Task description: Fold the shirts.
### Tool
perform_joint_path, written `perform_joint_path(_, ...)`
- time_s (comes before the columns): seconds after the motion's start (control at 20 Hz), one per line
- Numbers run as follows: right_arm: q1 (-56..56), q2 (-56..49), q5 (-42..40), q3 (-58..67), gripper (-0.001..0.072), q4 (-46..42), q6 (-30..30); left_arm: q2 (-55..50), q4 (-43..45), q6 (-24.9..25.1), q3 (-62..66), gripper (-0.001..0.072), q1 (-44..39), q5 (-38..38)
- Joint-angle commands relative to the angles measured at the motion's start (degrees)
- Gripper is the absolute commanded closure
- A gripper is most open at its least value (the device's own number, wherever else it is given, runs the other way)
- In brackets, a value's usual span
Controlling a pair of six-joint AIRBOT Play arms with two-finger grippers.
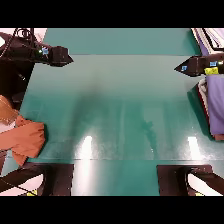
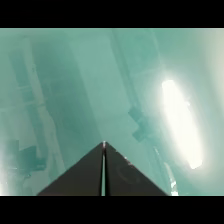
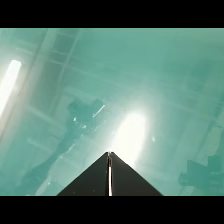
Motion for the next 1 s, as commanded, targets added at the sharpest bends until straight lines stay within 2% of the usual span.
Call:
perform_joint_path(0.0,0.31,-0.22,-0.26,0.07,0.0697,0.07,-0.07,-0.02,0.02,-0.02,0.0,0.0681,0.0,0.0)
perform_joint_path(0.55,0.31,-0.2,1.25,0.07,0.0696,0.11,-0.04,-0.02,-0.09,-0.22,-0.02,0.0681,0.0,0.11)
perform_joint_path(0.7,0.33,-0.2,2.47,0.07,0.0696,0.11,-0.04,0.07,-0.96,0.09,0.04,0.0681,0.04,4.31)
perform_joint_path(0.75,0.33,-0.2,2.91,0.07,0.0696,0.11,-0.04,0.57,-0.22,0.07,0.11,0.0681,0.68,3.32)
perform_joint_path(0.85,0.33,-0.2,2.93,0.07,0.0697,0.15,-0.04,2.93,5.27,0.24,0.0,0.0682,2.97,-2.71)
perform_joint_path(0.95,0.33,-0.17,2.99,0.07,0.0696,0.15,-0.02,8.24,16.02,0.22,-2.21,0.0682,5.49,-7.48)
